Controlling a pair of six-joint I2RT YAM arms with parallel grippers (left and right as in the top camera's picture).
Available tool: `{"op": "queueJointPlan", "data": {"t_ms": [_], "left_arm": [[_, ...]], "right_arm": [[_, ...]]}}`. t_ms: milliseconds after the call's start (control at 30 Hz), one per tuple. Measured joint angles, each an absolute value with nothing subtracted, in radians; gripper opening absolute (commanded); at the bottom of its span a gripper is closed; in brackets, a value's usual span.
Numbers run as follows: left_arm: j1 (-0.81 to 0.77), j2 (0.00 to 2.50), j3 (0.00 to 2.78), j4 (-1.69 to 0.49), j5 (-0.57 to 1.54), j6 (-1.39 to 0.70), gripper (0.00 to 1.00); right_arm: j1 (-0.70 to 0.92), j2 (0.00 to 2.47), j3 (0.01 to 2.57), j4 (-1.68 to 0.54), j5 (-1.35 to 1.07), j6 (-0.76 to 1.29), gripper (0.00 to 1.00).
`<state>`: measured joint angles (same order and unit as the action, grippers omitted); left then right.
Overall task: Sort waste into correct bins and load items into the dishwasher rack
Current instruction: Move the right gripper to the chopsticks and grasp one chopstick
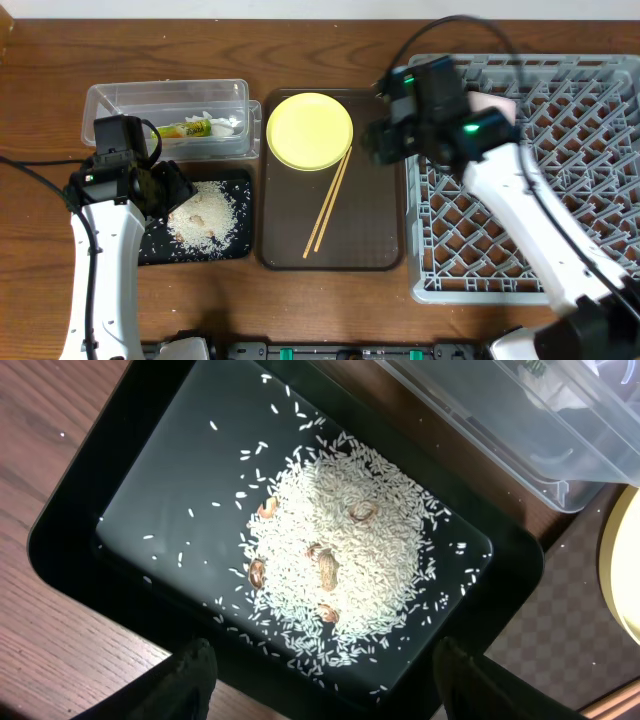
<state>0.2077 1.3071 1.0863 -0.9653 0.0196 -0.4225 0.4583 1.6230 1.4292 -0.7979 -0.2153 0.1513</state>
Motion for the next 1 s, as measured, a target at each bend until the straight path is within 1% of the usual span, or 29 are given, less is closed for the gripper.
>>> {"op": "queueJointPlan", "data": {"t_ms": [33, 67, 100, 300, 433, 667, 933, 1000], "left_arm": [[0.208, 1.307, 1.086, -0.965, 0.02, -0.422, 0.73], [0.208, 1.307, 1.086, -0.965, 0.02, -0.422, 0.73], [0.208, 1.307, 1.086, -0.965, 0.02, -0.422, 0.73], [0.208, 1.307, 1.086, -0.965, 0.02, -0.422, 0.73], [0.208, 1.307, 1.086, -0.963, 0.02, -0.422, 0.73], [0.208, 1.307, 1.086, -0.962, 0.02, -0.422, 0.73], [0.208, 1.307, 1.086, -0.962, 0.02, -0.422, 0.73], [0.208, 1.307, 1.086, -0.962, 0.02, -0.422, 0.73]], "right_arm": [[0.487, 1.647, 1.426, -0.8, -0.212, 0.167, 0.61], [0.514, 1.674, 1.423, -0.801, -0.207, 0.183, 0.57], [0.535, 1.698, 1.423, -0.804, -0.197, 0.196, 0.55], [0.648, 1.855, 1.417, -0.813, -0.101, 0.355, 0.54], [0.684, 1.94, 1.416, -0.812, -0.065, 0.447, 0.52], [0.698, 2.029, 1.412, -0.807, -0.044, 0.546, 0.52], [0.698, 2.053, 1.412, -0.8, -0.03, 0.576, 0.49], [0.698, 2.053, 1.412, -0.799, -0.03, 0.579, 0.5]]}}
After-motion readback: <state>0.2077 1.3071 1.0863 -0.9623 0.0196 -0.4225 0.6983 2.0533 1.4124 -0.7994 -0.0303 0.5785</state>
